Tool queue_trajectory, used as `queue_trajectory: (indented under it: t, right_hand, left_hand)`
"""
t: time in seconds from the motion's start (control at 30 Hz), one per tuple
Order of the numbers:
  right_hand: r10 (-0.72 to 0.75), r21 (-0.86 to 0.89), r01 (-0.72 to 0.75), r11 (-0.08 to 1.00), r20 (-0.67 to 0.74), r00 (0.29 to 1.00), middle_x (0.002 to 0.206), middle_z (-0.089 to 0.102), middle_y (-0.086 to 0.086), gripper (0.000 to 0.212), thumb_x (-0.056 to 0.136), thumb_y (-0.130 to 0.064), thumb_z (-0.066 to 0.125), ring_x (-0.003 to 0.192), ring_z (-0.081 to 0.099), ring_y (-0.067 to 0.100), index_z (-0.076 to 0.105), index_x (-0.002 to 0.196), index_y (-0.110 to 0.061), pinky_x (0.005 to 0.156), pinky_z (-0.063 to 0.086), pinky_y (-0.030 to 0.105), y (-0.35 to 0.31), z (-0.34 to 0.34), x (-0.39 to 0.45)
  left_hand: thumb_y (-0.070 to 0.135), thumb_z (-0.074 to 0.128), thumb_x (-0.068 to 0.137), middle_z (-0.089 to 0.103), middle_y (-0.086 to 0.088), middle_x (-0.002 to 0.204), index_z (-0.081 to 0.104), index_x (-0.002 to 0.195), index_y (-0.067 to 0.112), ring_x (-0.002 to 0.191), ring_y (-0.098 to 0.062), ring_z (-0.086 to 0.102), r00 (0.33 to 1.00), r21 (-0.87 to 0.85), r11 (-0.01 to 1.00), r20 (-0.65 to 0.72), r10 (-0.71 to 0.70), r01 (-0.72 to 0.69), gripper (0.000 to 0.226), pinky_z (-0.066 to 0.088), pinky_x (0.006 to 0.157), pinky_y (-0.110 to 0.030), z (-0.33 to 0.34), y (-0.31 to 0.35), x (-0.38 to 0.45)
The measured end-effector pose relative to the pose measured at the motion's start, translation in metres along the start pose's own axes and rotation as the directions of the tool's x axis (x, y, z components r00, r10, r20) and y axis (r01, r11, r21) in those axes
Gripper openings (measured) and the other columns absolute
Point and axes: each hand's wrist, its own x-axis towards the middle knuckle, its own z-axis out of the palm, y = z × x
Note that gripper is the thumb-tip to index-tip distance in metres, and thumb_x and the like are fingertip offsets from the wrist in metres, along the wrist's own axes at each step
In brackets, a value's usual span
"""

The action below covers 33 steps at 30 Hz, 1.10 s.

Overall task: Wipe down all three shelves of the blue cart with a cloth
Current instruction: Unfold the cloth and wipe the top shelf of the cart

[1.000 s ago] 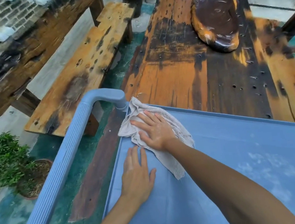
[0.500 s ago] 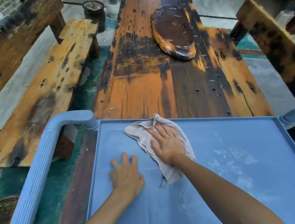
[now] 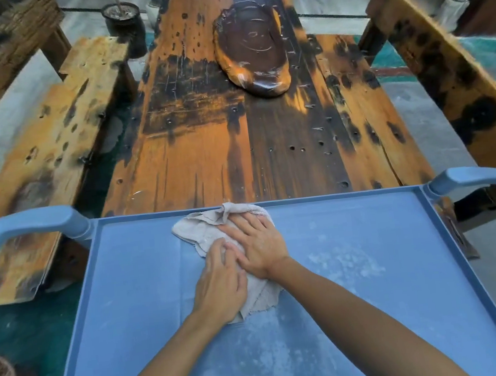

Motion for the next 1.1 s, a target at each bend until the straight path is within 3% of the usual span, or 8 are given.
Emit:
queue_trajectory:
  t: [0.17,0.27,0.33,0.47,0.67,0.97,1.1]
  right_hand:
    - [0.02,0.03,-0.019,0.999,-0.026,0.999,0.157,0.044,-0.002,0.052,0.104,-0.051,0.034,0.145,0.038,0.026,0.046,0.151,-0.035,0.119,0.027,0.044,0.045,-0.005,-0.024]
    - [0.059,0.022,-0.058,0.998,-0.032,0.998,0.157,0.044,-0.003,0.053,0.104,-0.052,0.03,0.146,0.037,0.025,0.047,0.15,-0.034,0.12,0.026,0.044,0.073,-0.011,-0.043]
    - [0.089,0.024,-0.088,0.996,-0.032,0.996,0.158,0.044,-0.003,0.052,0.103,-0.052,0.033,0.147,0.037,0.025,0.046,0.151,-0.034,0.12,0.026,0.044,0.094,-0.015,-0.055]
    - [0.186,0.005,-0.186,0.983,-0.06,0.981,0.156,0.046,-0.001,0.051,0.103,-0.052,0.036,0.146,0.039,0.026,0.05,0.147,-0.032,0.12,0.028,0.045,0.137,-0.022,-0.084]
    - [0.356,-0.052,-0.362,0.931,-0.097,0.929,0.159,0.043,0.001,0.051,0.102,-0.053,0.035,0.148,0.036,0.026,0.051,0.144,-0.028,0.119,0.029,0.045,0.195,-0.033,-0.124]
    - [0.487,-0.205,-0.48,0.853,-0.016,0.873,0.161,0.038,0.002,0.06,0.101,-0.056,0.029,0.149,0.034,0.026,0.045,0.149,-0.024,0.112,0.034,0.045,0.265,-0.059,-0.162]
    - [0.564,-0.277,-0.54,0.795,0.013,0.825,0.145,0.047,0.008,0.058,0.099,-0.056,0.027,0.13,0.047,0.031,0.048,0.136,-0.016,0.095,0.048,0.045,0.28,-0.075,-0.172]
  left_hand:
    - [0.021,0.055,0.086,0.044,-0.005,0.124,0.053,0.108,0.015,0.113,-0.026,0.048,0.991,0.008,1.0,-0.131,0.012,-0.011,0.023,0.047,0.06,-0.034,0.014,0.035,0.017]
    - [0.027,0.057,0.085,0.049,-0.009,0.124,0.055,0.114,0.012,0.112,-0.03,0.05,0.992,0.089,0.996,-0.124,-0.004,0.016,0.032,0.05,0.071,-0.041,0.019,0.066,0.036]
    - [0.031,0.054,0.089,0.045,-0.011,0.134,0.053,0.122,0.011,0.12,-0.032,0.046,0.995,0.1,0.994,-0.089,-0.037,0.045,0.038,0.049,0.084,-0.045,0.024,0.083,0.047]
    - [0.036,0.047,0.096,0.034,-0.011,0.15,0.045,0.135,0.01,0.134,-0.031,0.037,0.999,0.055,0.998,-0.021,-0.025,0.026,0.046,0.046,0.095,-0.047,0.041,0.104,0.062]
    - [0.039,0.036,0.098,0.03,-0.007,0.161,0.033,0.152,0.01,0.148,-0.026,0.029,0.996,0.076,0.994,0.046,0.081,-0.084,0.061,0.028,0.118,-0.044,0.064,0.123,0.074]
    - [0.024,0.053,0.084,0.041,0.006,0.155,0.051,0.139,0.021,0.139,-0.022,0.039,0.996,0.128,0.991,0.087,0.013,-0.025,0.055,0.045,0.102,-0.039,0.058,0.135,0.088]
    - [0.026,0.053,0.082,0.035,0.007,0.157,0.048,0.141,0.022,0.142,-0.021,0.033,0.991,0.164,0.986,0.13,-0.012,-0.01,0.059,0.045,0.103,-0.038,0.055,0.14,0.088]
